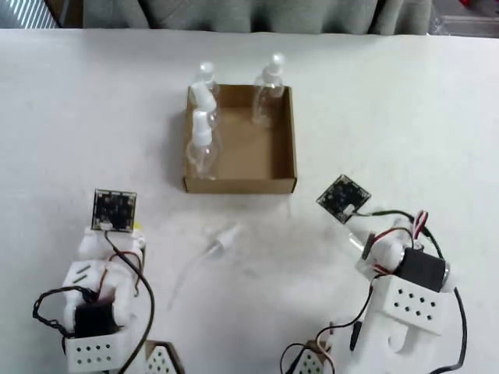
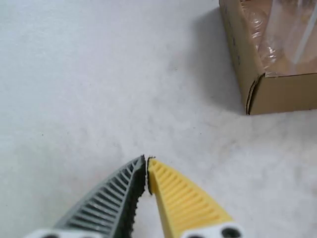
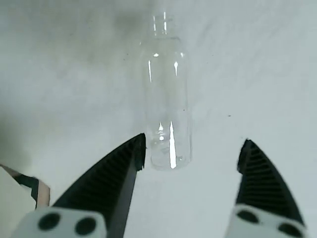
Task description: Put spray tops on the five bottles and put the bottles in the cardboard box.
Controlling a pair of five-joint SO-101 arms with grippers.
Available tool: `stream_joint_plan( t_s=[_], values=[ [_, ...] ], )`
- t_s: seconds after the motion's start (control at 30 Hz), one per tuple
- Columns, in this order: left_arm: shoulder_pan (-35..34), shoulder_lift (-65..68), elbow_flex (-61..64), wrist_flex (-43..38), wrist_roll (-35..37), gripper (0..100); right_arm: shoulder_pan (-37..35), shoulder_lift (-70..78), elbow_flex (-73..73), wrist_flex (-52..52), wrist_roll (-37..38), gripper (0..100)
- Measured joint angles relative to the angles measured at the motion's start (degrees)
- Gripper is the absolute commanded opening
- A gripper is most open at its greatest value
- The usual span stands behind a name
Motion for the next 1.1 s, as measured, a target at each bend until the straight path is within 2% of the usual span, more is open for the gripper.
stream_joint_plan(
  t_s=[0.27, 0.57, 0.83, 1.1],
  values=[
    [0.0, 0.0, 0.0, 0.53, 0.0, 2, -2.46, 0.0, 7.03, -6.68, 0.0, 32.5],
    [0.0, 0.0, 0.0, 0.53, 0.0, 2, -5.1, 1.32, 6.77, -9.41, -2.55, 36.0],
    [0.0, 0.0, 0.0, 0.53, 0.0, 2, -6.59, 21.27, -9.67, -3.87, -5.01, 35.9],
    [0.0, 0.0, 0.0, 0.53, -0.53, 2, -6.59, 38.24, -15.12, -6.42, -4.84, 36.1]
  ],
)
